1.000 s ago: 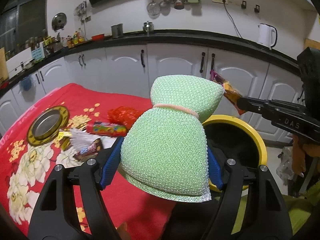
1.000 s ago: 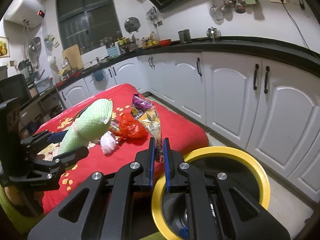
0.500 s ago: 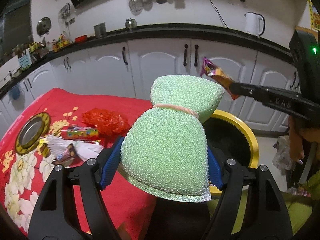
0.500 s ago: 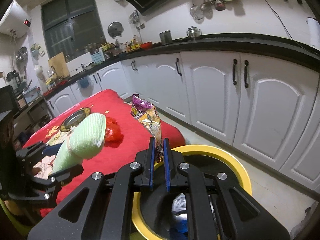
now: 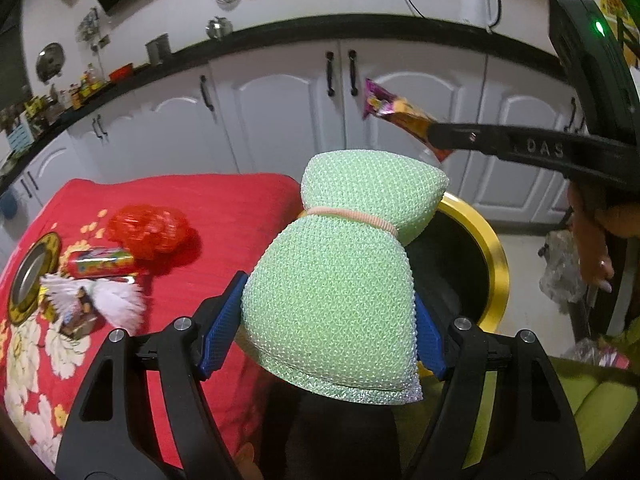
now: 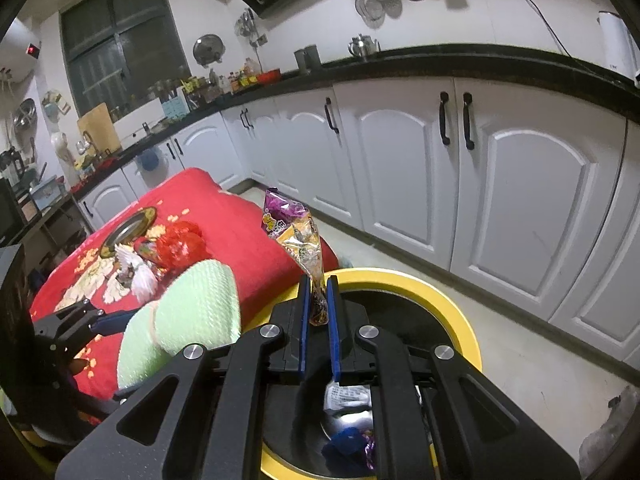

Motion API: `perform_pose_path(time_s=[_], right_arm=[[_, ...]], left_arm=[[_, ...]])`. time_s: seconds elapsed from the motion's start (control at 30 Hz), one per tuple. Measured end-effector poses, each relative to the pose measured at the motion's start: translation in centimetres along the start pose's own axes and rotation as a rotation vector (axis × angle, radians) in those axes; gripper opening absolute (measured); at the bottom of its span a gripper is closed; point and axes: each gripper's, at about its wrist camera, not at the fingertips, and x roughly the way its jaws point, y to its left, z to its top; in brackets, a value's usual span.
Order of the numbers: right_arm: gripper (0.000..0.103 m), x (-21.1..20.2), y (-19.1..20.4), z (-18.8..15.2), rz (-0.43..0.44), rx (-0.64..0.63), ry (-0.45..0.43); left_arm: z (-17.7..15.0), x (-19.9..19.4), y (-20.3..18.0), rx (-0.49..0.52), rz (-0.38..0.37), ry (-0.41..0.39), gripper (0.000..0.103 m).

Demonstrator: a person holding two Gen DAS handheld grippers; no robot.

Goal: Collect trash
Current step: 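Carry sponge and purple wrapper over the yellow bin and open both tools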

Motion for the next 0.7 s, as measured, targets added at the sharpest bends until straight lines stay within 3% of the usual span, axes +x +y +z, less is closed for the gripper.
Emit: perform_pose_path(time_s=[0.33, 0.7], right_arm=[[0.009, 1.7, -2.5, -1.0, -0.021, 0.053, 0.059], [0.011, 2.2, -4.6, -1.5, -0.023, 0.101, 0.074]], left_arm=[[-0.7, 3.5, -2.5, 0.064, -0.039, 0.086, 0.066], [-0.8, 5.1, -3.7, 0.076, -0.048, 0.123, 0.069]])
